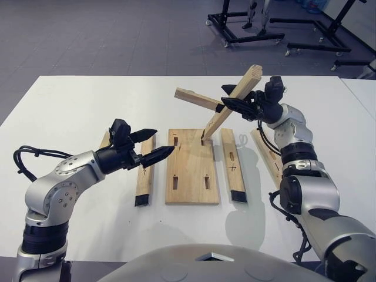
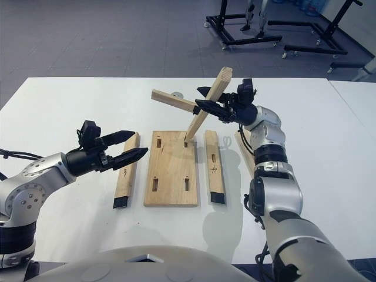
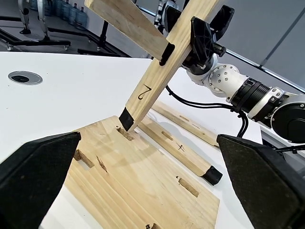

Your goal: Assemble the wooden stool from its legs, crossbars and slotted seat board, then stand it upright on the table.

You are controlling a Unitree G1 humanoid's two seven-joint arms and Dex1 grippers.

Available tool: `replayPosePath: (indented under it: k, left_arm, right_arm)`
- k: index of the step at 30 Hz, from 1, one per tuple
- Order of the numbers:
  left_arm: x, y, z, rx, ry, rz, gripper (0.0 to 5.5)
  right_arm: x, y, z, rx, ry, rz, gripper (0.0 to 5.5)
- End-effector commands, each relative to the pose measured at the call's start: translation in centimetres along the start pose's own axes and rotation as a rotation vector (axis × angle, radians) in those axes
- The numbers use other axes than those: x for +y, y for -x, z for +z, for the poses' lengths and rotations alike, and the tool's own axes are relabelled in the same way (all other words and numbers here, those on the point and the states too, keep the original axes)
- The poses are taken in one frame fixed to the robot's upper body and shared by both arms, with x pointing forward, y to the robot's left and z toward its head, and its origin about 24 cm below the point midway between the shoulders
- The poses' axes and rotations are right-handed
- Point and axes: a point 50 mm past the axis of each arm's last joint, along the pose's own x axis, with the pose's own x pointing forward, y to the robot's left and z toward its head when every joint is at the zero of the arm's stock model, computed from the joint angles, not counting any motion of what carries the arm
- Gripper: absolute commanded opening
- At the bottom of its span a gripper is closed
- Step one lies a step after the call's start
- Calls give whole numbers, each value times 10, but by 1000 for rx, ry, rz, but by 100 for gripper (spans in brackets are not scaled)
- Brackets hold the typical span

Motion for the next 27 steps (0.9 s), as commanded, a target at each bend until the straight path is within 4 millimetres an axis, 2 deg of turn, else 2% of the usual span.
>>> replayPosePath:
  k: [1,8,22,27]
  left_arm:
    - [0,-1,-1,24,17,-8,524]
    - [0,-2,-1,33,21,-12,524]
    - [0,-4,-4,34,31,-16,524]
    - [-1,-4,-5,37,34,-17,524]
  right_arm:
    - [5,2,-6,22,-15,16,207]
    - [7,3,-15,32,-32,11,207]
    - [0,-6,-3,34,19,30,207]
    - [1,-6,-5,63,19,38,207]
